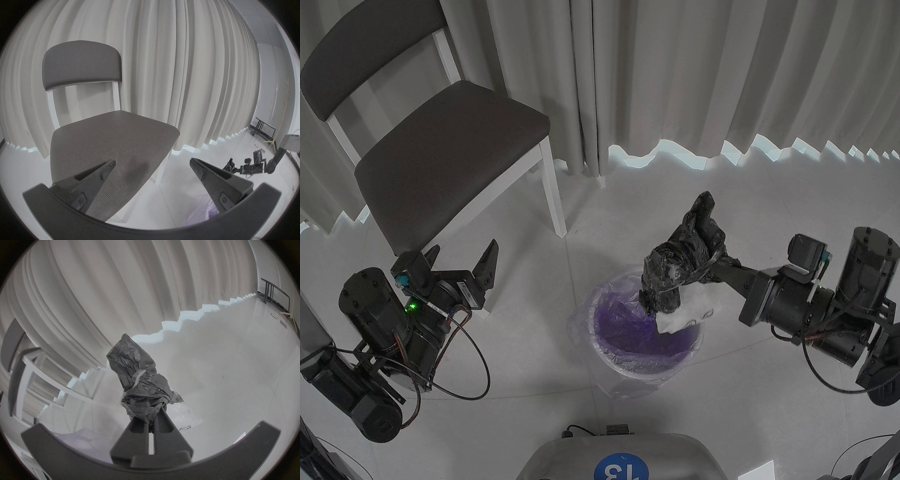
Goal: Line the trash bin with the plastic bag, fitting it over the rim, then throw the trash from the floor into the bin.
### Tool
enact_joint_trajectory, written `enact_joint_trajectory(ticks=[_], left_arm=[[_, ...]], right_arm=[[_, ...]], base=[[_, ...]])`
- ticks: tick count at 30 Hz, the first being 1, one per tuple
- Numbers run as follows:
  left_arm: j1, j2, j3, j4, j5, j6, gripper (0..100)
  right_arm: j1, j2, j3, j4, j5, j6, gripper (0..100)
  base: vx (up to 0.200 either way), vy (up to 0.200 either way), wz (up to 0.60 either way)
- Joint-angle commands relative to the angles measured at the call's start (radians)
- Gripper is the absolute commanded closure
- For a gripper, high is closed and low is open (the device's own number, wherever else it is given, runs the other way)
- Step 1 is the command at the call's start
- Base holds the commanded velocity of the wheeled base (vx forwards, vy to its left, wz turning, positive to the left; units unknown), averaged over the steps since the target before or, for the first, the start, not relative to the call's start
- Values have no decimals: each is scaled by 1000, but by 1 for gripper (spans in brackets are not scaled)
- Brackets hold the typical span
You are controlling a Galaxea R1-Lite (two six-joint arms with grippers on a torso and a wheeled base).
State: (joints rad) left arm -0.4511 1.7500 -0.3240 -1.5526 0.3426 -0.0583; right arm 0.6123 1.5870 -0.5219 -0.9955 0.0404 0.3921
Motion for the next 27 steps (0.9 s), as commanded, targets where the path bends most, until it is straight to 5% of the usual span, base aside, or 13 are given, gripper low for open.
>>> enact_joint_trajectory(ticks=[1,15,27], left_arm=[[-32,-41,8,-15,24,-2,0],[-17,-60,-7,-14,16,-6,0],[-23,-53,3,-15,19,-6,0]], right_arm=[[37,-38,48,-28,-7,-2,100],[109,93,77,-43,-2,7,100],[110,407,140,-344,30,11,100]], base=[[0,0,0],[0,0,0],[0,0,0]])
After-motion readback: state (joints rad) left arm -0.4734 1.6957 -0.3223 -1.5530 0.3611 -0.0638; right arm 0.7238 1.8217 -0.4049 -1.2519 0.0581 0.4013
